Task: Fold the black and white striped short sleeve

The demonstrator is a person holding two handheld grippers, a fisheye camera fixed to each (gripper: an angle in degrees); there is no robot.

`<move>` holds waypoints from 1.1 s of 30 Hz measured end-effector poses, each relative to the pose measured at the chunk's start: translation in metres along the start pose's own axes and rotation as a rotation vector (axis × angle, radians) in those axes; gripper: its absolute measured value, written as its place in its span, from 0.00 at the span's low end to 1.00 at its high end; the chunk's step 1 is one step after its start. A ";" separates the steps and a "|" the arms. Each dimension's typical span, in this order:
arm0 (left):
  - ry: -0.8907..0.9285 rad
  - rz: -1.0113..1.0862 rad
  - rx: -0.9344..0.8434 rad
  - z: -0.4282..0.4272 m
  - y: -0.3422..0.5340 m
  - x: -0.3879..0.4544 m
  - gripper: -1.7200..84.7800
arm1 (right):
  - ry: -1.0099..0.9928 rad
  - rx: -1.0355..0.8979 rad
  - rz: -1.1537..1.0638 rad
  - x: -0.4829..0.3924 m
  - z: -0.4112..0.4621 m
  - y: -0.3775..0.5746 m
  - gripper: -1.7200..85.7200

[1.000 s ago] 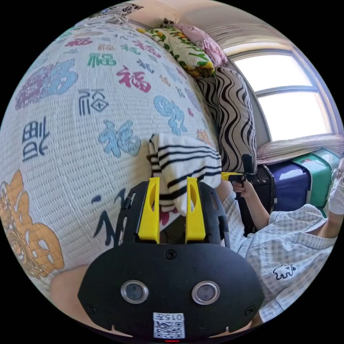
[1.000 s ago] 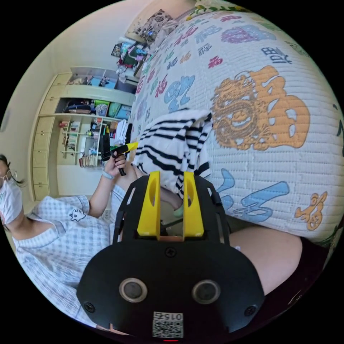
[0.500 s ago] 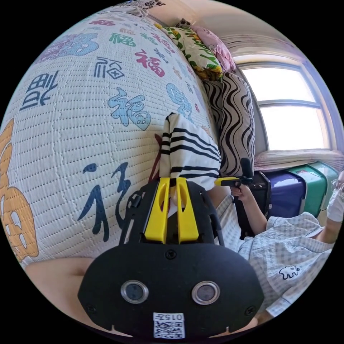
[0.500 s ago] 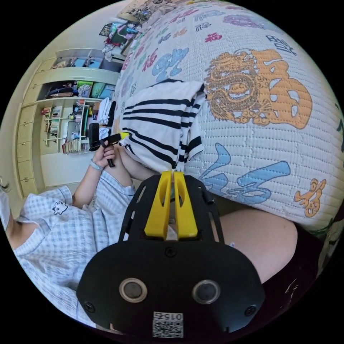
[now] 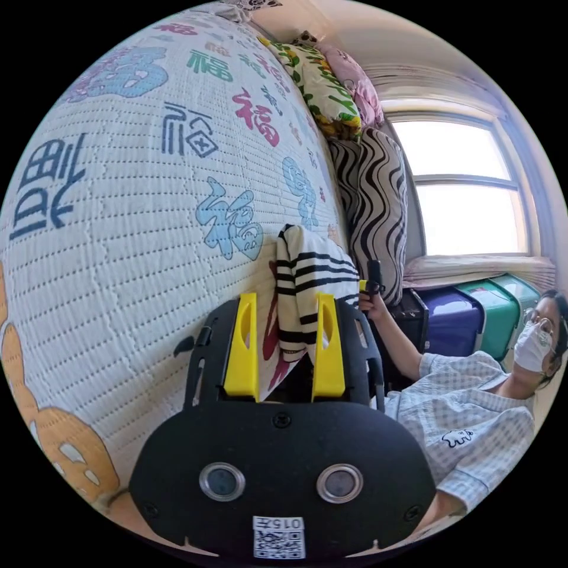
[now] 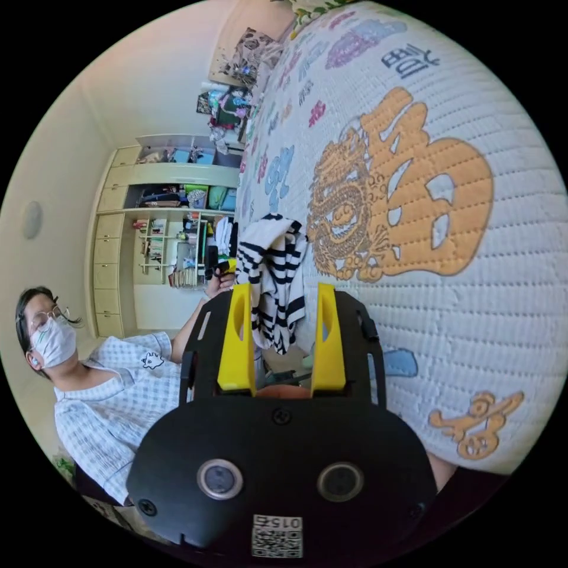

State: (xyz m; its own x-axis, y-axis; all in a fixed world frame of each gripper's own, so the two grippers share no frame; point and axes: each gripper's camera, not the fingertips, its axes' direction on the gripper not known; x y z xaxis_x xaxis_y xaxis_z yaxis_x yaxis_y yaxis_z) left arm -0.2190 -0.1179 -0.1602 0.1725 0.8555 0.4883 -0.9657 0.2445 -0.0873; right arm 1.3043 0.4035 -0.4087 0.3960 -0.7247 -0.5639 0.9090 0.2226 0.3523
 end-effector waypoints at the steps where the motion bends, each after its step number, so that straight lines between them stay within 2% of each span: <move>1: 0.028 0.013 -0.016 -0.003 -0.005 -0.001 0.18 | 0.008 -0.043 0.009 0.006 0.012 -0.006 0.19; 7: 0.218 0.011 -0.043 -0.018 -0.018 -0.006 0.19 | -0.146 -0.050 -0.046 0.026 0.053 -0.024 0.18; 9: 0.216 0.020 -0.068 -0.016 -0.025 0.004 0.18 | -0.191 -0.044 -0.051 0.033 0.068 -0.029 0.17; 13: 0.109 0.031 -0.126 -0.013 -0.039 0.028 0.16 | -0.170 -0.032 -0.048 0.038 0.095 -0.035 0.15; 22: 0.168 0.016 -0.173 -0.043 -0.062 0.039 0.12 | -0.166 -0.064 -0.097 0.058 0.143 -0.050 0.11; 26: 0.181 0.005 -0.195 -0.061 -0.072 0.051 0.11 | -0.099 -0.043 -0.149 0.056 0.167 -0.052 0.10; 33: 0.209 -0.152 -0.220 -0.094 -0.087 0.075 0.09 | -0.086 -0.102 0.017 0.058 0.205 -0.072 0.09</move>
State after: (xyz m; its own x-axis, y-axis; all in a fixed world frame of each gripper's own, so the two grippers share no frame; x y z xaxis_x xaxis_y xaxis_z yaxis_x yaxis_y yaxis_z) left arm -0.1040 -0.0321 -0.1975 0.3696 0.8712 0.3232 -0.8648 0.4497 -0.2233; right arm 1.2354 0.2119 -0.3135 0.4030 -0.7724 -0.4909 0.9124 0.2975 0.2810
